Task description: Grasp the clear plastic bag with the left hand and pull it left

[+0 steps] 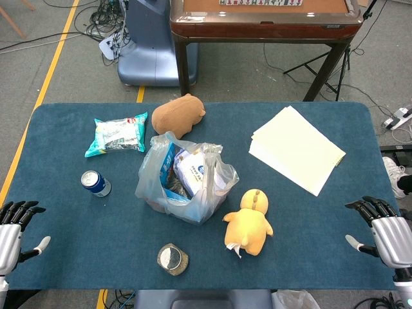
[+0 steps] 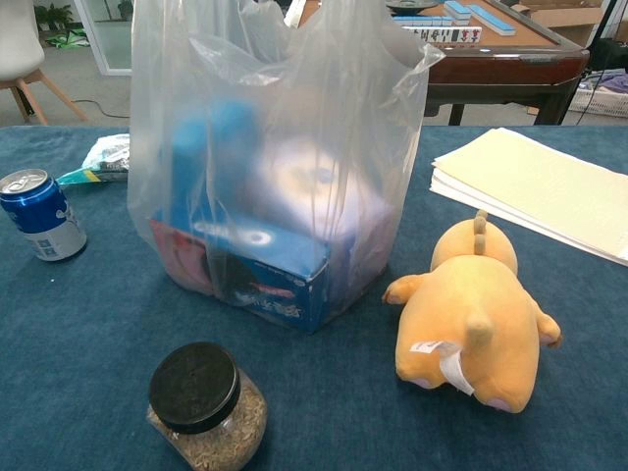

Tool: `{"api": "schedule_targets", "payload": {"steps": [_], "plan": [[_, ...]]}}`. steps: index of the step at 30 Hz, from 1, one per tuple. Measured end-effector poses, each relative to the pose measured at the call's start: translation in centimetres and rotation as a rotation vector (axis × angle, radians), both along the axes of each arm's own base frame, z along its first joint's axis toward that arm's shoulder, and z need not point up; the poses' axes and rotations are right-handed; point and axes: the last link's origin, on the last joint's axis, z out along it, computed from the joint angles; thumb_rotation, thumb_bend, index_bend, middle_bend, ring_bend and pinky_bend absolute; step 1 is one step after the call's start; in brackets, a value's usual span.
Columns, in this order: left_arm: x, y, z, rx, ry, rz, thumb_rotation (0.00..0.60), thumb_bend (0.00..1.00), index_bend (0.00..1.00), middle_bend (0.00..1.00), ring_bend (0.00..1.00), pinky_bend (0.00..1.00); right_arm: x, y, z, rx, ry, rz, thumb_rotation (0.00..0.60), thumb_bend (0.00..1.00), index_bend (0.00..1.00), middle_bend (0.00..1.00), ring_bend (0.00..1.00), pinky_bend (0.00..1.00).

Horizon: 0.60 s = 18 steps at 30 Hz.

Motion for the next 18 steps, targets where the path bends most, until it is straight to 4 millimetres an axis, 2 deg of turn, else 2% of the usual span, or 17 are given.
{"api": "schedule_targets", "payload": {"steps": [8,18], "plan": [[0.2,0.3,-0.2,-0.031,-0.024,-0.002,0.600,0.20,0.28,0.21,0.14,0.07,0.0,-0.1,-0.1,-0.001,-0.003,0.002,0.600,0.15,0.30,0.30,0.16,0.21],[0.8,1.7,0.7,-0.083,-0.125,-0.055,0.600,0.20,0.16,0.21,0.14,0.07,0.5,-0.2,0.6,-0.022,0.003,0.029,0.600,0.15,0.30,0.30,0.16,0.21]]}}
